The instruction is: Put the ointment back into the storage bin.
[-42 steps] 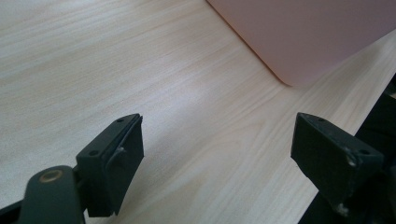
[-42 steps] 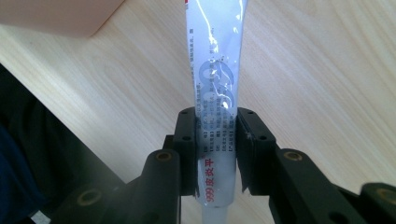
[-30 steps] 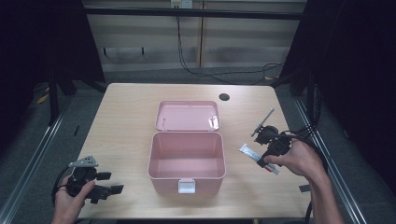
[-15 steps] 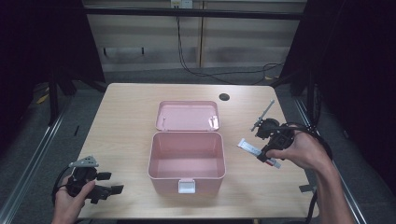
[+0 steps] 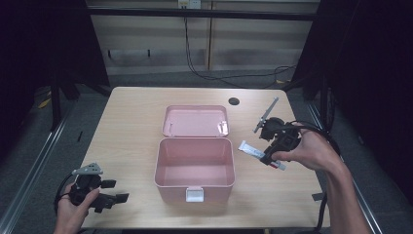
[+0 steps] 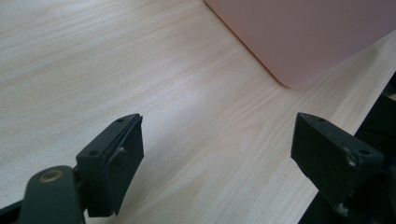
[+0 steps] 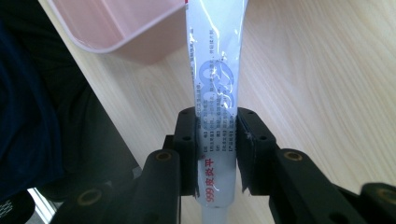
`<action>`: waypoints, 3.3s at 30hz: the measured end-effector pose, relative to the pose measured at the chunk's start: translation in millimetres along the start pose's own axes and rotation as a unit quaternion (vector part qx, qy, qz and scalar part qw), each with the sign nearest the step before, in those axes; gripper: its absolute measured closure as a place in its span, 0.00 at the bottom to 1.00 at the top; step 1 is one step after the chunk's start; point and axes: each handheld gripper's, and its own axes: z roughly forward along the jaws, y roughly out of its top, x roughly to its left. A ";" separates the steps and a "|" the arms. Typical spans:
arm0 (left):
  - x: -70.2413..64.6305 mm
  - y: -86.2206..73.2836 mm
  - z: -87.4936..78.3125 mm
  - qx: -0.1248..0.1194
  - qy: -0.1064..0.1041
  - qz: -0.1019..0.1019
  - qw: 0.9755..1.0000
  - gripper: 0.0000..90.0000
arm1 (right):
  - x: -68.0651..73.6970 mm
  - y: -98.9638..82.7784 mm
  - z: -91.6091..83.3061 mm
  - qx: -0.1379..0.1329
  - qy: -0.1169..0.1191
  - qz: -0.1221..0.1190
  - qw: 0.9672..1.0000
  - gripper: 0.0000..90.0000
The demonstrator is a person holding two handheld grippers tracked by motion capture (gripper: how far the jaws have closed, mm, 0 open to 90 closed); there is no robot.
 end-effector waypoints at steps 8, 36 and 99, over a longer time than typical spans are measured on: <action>-0.2 -0.1 -0.2 -0.001 0.001 0.001 1.000 0.19 | 10.0 19.9 -3.0 -0.007 0.004 -0.038 0.999 0.79; -0.4 -0.4 -0.7 -0.006 -0.001 -0.001 1.000 0.19 | 40.6 89.0 27.6 0.032 0.035 -0.146 0.988 0.79; -1.2 0.0 -1.6 -0.005 -0.003 0.004 1.000 0.19 | 81.8 148.4 139.8 0.074 0.131 -0.237 0.960 0.79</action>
